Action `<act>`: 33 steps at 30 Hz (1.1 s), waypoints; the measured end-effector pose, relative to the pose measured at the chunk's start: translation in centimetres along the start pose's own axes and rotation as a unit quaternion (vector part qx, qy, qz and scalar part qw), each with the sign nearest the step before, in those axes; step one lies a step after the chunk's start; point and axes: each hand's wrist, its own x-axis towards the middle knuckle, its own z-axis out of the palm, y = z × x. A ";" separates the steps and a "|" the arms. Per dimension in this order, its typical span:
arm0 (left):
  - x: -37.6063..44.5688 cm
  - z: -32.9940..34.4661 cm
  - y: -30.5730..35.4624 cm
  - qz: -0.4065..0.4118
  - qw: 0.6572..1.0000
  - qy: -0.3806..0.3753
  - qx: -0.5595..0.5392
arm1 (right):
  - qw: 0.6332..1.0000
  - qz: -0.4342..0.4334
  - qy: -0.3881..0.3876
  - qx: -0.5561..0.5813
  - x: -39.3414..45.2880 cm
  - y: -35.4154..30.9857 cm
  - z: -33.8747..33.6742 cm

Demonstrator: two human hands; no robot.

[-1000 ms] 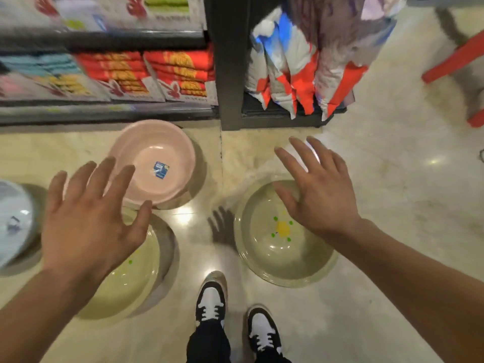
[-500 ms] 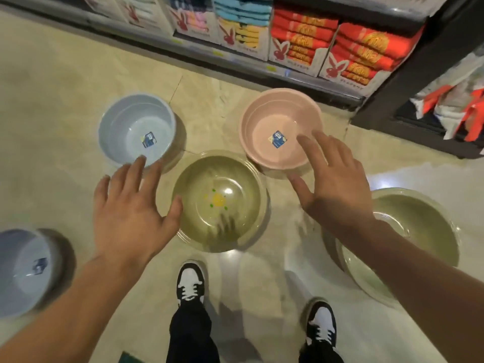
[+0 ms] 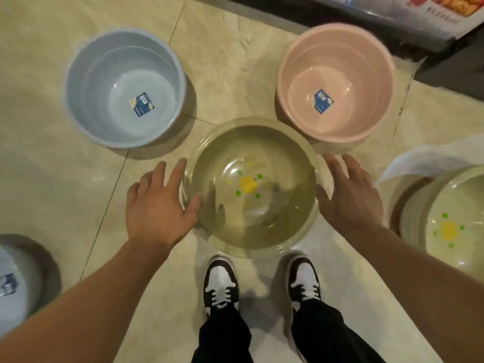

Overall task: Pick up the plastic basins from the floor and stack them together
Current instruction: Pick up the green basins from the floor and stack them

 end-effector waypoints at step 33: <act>1.9 -10.2 21.4 0.191 0.964 -0.008 -0.187 | 0.937 0.212 0.179 0.211 -7.7 18.2 -12.1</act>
